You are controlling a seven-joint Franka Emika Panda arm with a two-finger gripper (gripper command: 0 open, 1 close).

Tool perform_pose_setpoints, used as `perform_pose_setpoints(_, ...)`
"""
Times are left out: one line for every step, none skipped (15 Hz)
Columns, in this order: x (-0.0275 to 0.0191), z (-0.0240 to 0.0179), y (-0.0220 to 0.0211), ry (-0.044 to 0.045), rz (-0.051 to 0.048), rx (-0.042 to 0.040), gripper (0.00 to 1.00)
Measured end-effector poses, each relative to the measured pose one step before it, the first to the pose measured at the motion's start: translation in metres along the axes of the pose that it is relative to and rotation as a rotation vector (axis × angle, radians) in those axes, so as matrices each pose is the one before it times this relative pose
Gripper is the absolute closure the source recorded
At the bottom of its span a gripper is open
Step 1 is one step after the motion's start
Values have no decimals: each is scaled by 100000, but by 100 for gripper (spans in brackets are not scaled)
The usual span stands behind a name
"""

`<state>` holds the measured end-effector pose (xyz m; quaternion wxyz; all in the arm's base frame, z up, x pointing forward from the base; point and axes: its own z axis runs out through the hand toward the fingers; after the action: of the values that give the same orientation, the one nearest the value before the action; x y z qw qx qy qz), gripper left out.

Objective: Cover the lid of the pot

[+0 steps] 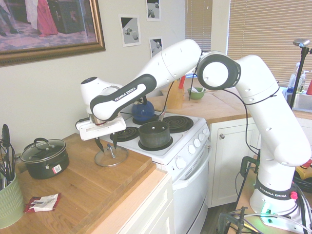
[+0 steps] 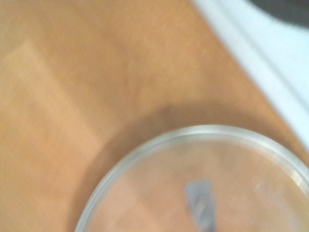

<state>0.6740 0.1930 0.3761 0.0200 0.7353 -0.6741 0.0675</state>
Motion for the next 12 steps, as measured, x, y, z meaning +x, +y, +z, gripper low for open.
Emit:
perform_pose_setpoints(252,36,-48,-111,89,-83,100)
perform_pose_setpoints(5,10,-1,-74,-24,-35,100)
perform_pose_setpoints(-79,8,11,-182,-91,-37,100)
perform_pose_setpoints(-86,-6,16,-173,-282,-30,100)
perform_pose_setpoints(-106,-15,20,-104,-397,-7,100)
perform_pose_setpoints(-172,3,32,-95,-306,-30,100)
perform_pose_setpoints(-176,-10,37,-115,-347,-53,100)
perform_pose_setpoints(-271,-47,54,-57,-455,22,100)
perform_pose_setpoints(-532,-115,121,-260,-706,-34,100)
perform_pose_setpoints(-711,-109,172,-462,-837,-189,100)
perform_pose_setpoints(-718,-98,156,-168,-786,20,100)
perform_pose_setpoints(-494,-75,113,-71,-507,60,100)
